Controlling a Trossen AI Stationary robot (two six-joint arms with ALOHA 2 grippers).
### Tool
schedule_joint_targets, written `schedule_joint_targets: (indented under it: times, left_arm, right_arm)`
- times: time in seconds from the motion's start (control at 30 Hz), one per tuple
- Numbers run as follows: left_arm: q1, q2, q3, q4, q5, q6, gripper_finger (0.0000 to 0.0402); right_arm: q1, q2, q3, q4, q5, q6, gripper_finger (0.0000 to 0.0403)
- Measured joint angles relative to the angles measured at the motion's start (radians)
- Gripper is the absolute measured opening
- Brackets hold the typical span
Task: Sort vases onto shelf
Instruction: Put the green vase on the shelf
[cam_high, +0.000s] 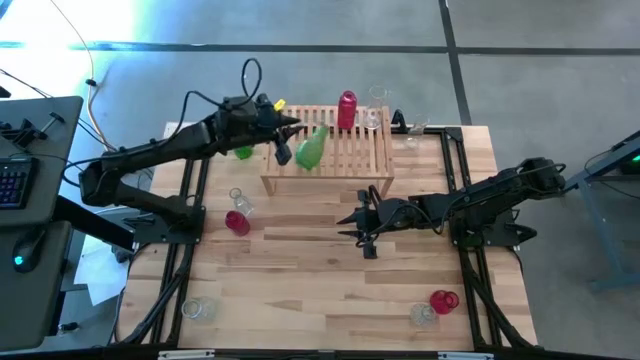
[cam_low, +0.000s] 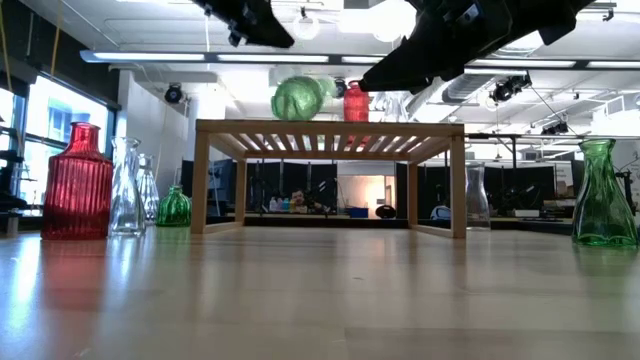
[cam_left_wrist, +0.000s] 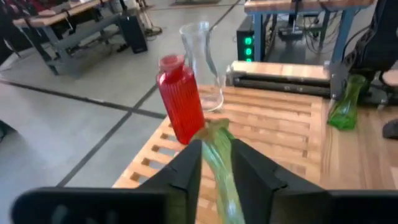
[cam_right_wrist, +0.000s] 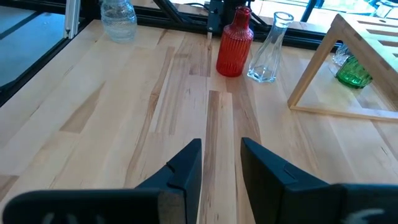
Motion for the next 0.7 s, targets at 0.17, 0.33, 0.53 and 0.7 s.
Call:
schedule_joint_targets:
  times: [0.17,0.33,0.53,0.7]
  left_arm:
    - [0.002,0.000,-0.069,0.067,0.004,-0.014,0.0027]
    - [0.001,0.007,-0.111,0.077,0.026,-0.034,0.0002]
    - [0.001,0.007,-0.119,0.076,0.044,-0.039,0.0000]
    - [-0.001,0.007,-0.119,0.076,0.067,-0.059,0.0000]
  right_arm:
    - [0.000,0.000,0.000,0.013,0.011,0.011,0.0094]
    - [-0.013,0.000,0.000,0.054,0.120,0.081,0.0094]
    - [-0.041,0.000,0.000,0.049,0.174,0.109,0.0095]
    - [-0.046,0.000,0.000,0.047,0.205,0.108,0.0095]
